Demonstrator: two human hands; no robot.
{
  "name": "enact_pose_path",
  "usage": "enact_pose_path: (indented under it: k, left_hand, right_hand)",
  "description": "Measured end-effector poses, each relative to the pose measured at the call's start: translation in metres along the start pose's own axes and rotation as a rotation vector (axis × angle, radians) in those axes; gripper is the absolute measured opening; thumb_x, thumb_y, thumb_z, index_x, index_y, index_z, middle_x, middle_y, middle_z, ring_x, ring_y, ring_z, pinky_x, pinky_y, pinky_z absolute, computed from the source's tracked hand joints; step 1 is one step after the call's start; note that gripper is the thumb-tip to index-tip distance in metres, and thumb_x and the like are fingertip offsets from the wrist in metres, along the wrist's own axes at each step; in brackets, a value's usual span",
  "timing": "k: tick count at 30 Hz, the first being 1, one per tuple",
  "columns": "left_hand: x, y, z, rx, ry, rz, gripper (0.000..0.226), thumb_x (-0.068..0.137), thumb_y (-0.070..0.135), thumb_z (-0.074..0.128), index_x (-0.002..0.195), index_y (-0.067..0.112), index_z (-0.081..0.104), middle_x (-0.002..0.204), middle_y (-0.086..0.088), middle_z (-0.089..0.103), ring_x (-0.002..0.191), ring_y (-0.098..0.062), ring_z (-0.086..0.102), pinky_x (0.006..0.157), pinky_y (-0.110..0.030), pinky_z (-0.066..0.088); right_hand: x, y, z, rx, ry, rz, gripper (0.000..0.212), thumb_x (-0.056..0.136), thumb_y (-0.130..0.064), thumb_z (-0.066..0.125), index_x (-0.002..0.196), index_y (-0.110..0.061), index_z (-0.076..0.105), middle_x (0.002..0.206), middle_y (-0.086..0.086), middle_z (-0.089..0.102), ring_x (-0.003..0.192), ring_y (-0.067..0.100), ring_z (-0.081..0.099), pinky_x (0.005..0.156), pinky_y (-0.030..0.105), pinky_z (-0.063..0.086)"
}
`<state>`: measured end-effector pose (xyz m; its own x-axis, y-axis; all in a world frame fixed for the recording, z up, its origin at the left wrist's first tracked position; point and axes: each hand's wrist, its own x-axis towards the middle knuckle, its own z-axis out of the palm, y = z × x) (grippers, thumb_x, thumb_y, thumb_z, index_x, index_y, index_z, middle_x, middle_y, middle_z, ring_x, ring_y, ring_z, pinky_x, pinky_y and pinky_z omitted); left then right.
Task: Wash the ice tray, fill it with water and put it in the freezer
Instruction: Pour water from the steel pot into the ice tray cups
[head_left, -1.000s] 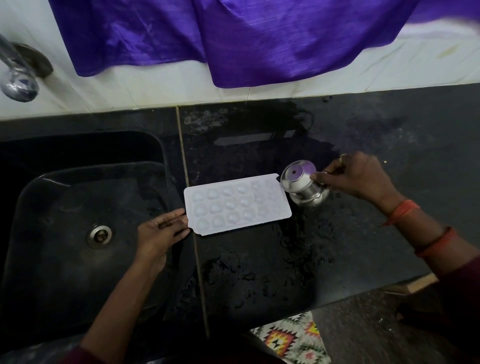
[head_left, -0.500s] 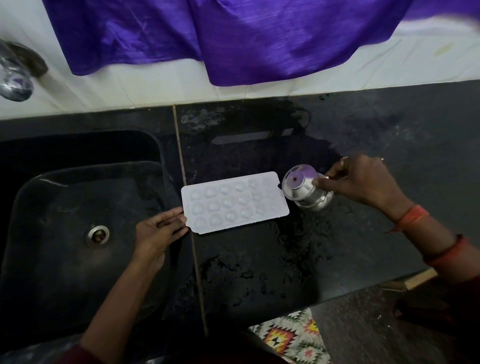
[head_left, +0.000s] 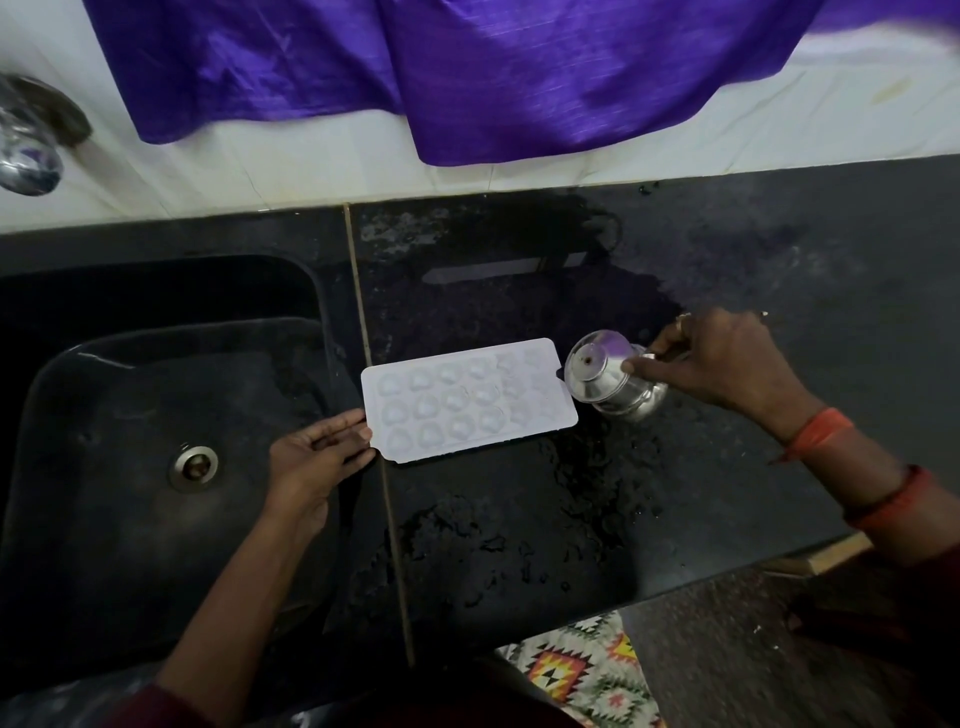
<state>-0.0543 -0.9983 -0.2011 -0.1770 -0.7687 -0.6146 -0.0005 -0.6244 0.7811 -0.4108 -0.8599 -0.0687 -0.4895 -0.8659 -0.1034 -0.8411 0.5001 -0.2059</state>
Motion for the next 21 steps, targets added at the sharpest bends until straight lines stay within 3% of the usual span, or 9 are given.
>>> enact_pose_path:
  k: [8, 16, 21]
  left_hand:
    - [0.0012, -0.0013, -0.0014, 0.017, 0.000, 0.014, 0.026, 0.087, -0.007, 0.071, 0.112, -0.001, 0.070, 0.090, -0.005, 0.077, 0.084, -0.015, 0.073, 0.075, -0.024, 0.062]
    - [0.0029, -0.0015, -0.0024, 0.024, -0.012, 0.022, 0.029, 0.086, -0.006, 0.071, 0.115, -0.003, 0.069, 0.097, -0.011, 0.076, 0.088, -0.019, 0.073, 0.074, -0.023, 0.062]
    - [0.0015, -0.0004, -0.0023, 0.024, -0.013, 0.023, 0.029, 0.086, -0.006, 0.071, 0.115, -0.002, 0.069, 0.099, -0.012, 0.076, 0.090, -0.020, 0.073, 0.075, -0.024, 0.062]
  right_hand:
    - [0.0006, 0.0034, 0.0004, -0.014, -0.003, 0.005, 0.036, 0.070, -0.063, 0.076, 0.078, -0.028, 0.077, 0.074, 0.000, 0.075, 0.071, 0.023, 0.070, 0.068, 0.030, 0.049]
    - [-0.0016, 0.0000, -0.0033, -0.019, -0.012, 0.002, 0.034, 0.074, -0.058, 0.079, 0.082, -0.025, 0.079, 0.078, 0.002, 0.076, 0.073, 0.024, 0.070, 0.070, 0.030, 0.049]
    - [-0.0054, -0.0009, -0.0086, 0.099, -0.061, 0.039, 0.033, 0.075, -0.052, 0.081, 0.083, -0.021, 0.079, 0.079, 0.000, 0.075, 0.075, 0.017, 0.070, 0.070, 0.026, 0.045]
